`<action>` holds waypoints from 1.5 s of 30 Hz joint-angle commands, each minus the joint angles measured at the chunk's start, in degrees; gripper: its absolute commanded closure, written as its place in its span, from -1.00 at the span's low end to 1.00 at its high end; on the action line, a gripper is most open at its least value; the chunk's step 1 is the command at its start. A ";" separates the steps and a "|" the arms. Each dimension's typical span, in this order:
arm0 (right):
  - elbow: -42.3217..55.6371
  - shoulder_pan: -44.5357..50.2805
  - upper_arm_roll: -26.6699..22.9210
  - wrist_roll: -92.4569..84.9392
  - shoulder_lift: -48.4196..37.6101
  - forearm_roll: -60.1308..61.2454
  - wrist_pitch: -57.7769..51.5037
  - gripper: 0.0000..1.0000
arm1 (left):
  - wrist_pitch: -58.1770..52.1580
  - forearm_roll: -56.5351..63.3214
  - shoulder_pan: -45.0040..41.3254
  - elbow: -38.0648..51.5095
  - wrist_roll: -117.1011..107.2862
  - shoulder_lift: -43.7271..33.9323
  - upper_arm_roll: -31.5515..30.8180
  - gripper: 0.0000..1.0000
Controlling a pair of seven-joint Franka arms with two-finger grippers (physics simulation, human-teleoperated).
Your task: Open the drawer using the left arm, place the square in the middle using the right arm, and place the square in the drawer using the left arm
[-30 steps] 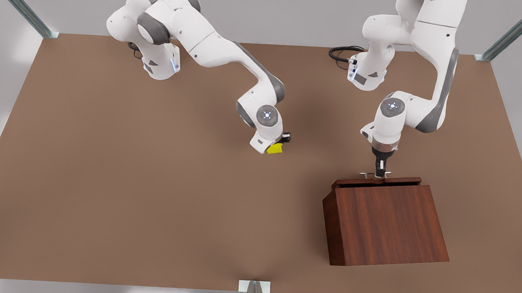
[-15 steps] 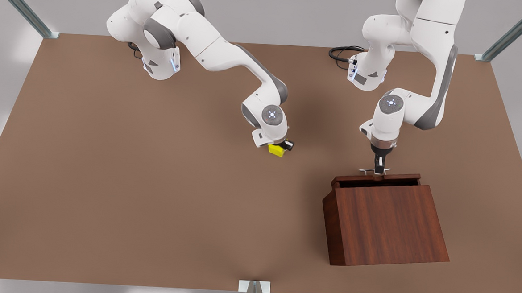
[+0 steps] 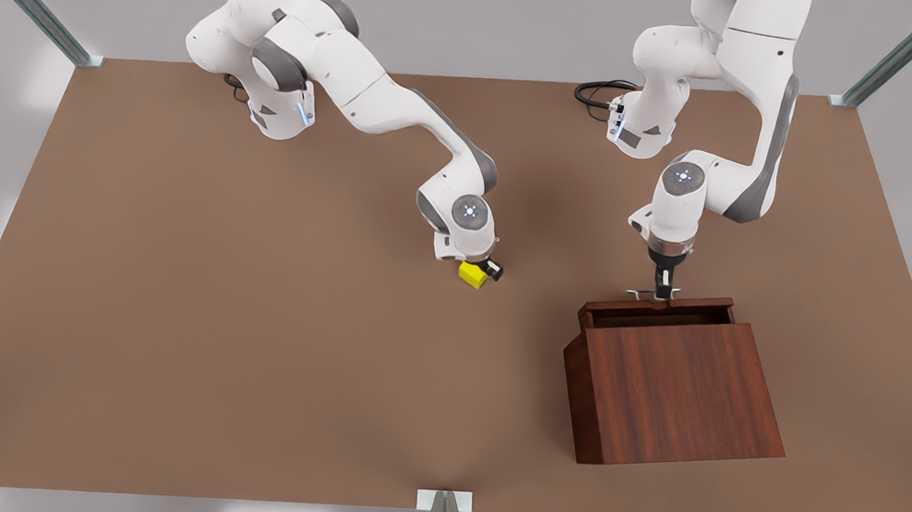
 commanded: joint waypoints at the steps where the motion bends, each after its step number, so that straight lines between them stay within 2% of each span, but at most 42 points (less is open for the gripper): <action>1: -0.30 -0.16 0.00 6.49 -2.39 -0.09 -2.26 -1.00 | -0.11 0.00 -1.30 -0.18 -0.50 -0.25 -0.45 -0.57; 6: -3.81 -3.58 0.09 -16.27 -13.20 -0.18 -20.81 -1.00 | -0.20 -0.08 -1.30 -0.44 -0.67 -0.25 -0.89 -0.57; 8: -3.64 -11.74 0.09 -34.08 -19.61 -0.18 -28.80 -1.00 | -0.20 0.00 -1.30 -0.53 -0.67 -0.25 -0.89 -0.57; 9: -3.99 -19.93 0.35 -48.78 -24.37 -0.27 -33.91 -1.00 | -0.28 0.00 -1.30 -0.53 -0.67 -0.25 -0.89 -0.57; 12: -4.08 -34.00 0.53 -78.94 -30.43 -10.28 -33.91 -1.00 | -0.63 -0.09 -1.39 -0.97 -0.94 -0.69 -1.42 -0.57; 15: -13.57 -41.65 0.62 -87.90 -37.91 -14.24 -24.95 -1.00 | -1.16 -0.09 -1.39 -1.06 -1.11 -1.04 -2.12 -0.57; 18: -13.22 -45.42 0.61 -95.47 -38.00 -14.24 -24.86 -1.00 | -1.43 -0.09 -1.39 -0.97 -1.29 -1.13 -2.30 -0.57; 20: -12.78 -47.62 0.62 -98.28 -36.59 -14.15 -24.95 -1.00 | -2.39 -0.09 -1.48 -0.97 -1.55 -1.57 -3.17 -0.57; 23: -1.62 -47.18 0.62 -98.99 -32.28 -14.06 -36.73 -1.00 | -2.74 -0.09 -1.48 -1.14 -1.82 -1.57 -3.26 -0.57; 30: 3.30 -51.32 0.00 -98.37 -31.05 -13.54 -37.69 -1.00 | -4.94 -0.35 -1.57 -1.32 -2.78 -2.27 -4.84 -0.57; 45: 4.27 -52.46 0.00 -97.85 -30.26 -13.71 -36.55 -1.00 | -8.55 -0.61 -1.66 -2.11 -3.84 -4.47 -5.46 -0.57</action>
